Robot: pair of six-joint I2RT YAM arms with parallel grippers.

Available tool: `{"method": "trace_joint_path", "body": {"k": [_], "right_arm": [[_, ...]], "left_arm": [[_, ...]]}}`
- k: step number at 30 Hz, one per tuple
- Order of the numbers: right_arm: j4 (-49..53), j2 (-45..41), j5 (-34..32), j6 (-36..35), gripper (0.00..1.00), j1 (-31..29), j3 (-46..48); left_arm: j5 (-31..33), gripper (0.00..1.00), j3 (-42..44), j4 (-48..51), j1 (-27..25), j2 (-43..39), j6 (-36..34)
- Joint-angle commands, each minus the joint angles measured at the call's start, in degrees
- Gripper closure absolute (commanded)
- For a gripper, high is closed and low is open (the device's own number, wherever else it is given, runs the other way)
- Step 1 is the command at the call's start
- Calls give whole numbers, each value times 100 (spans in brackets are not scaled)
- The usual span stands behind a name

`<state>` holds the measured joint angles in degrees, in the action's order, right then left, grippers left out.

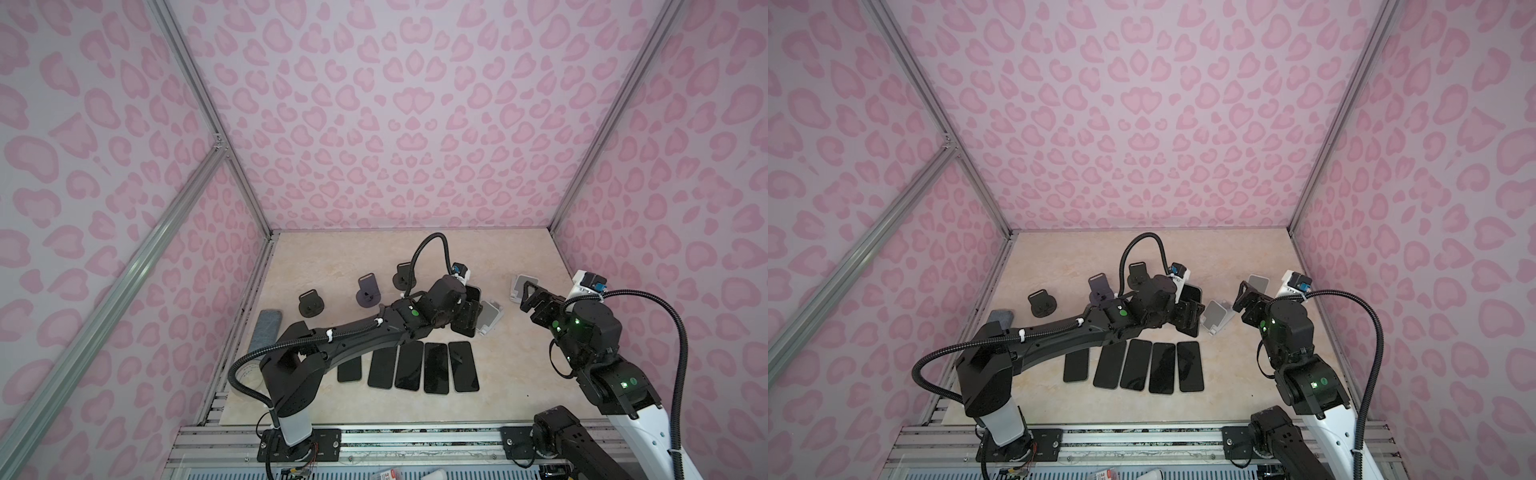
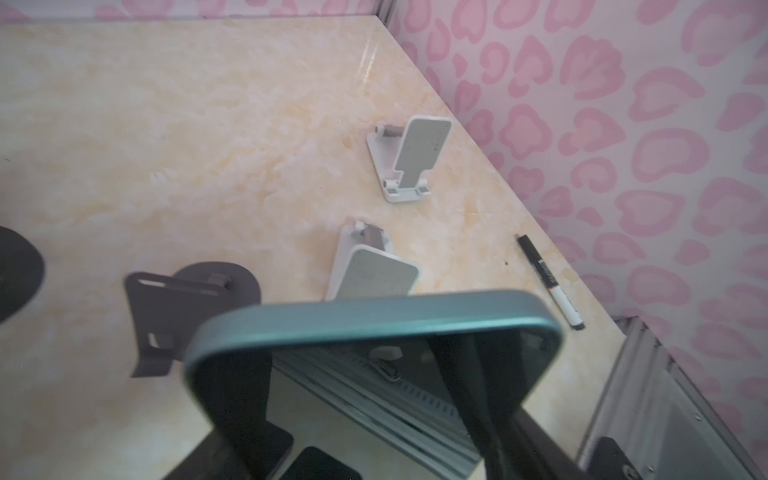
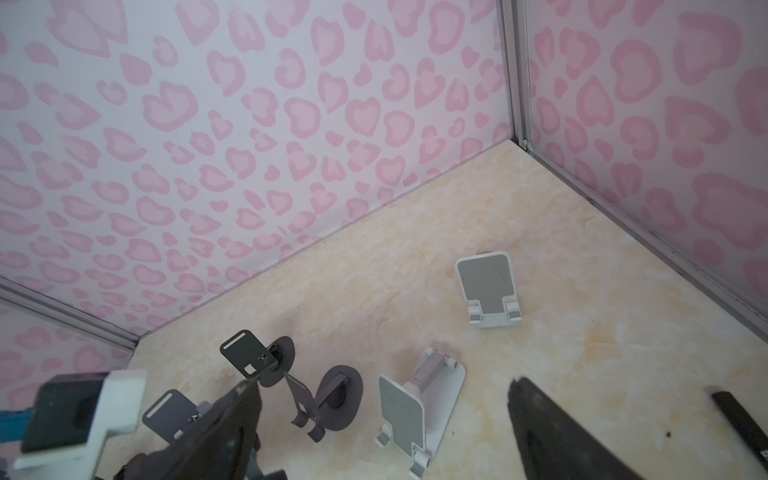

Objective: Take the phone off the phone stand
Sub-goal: 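Lift the phone off the stand and carry it toward the robot with left gripper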

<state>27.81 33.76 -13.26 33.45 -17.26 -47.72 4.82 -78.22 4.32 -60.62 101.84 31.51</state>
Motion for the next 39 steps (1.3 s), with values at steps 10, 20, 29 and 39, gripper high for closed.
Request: {"method": "trace_joint_path", "body": {"k": [10,20,29,39], "right_arm": [[536,-874,-356,199,5,23,199],[442,-1078,-325,320,6,29,546],[640,-1381,-328,304,6,23,596],[594,-1788,-294,202,6,26,1018]], "left_arm": [[597,46,-704,397,-845,675,1953],[722,48,-1241,857,-1262,1427,2702],[650,47,-2031,1561,-1322,2162,3128],[346,48,-2234,1863,-1326,2575,3548]]}}
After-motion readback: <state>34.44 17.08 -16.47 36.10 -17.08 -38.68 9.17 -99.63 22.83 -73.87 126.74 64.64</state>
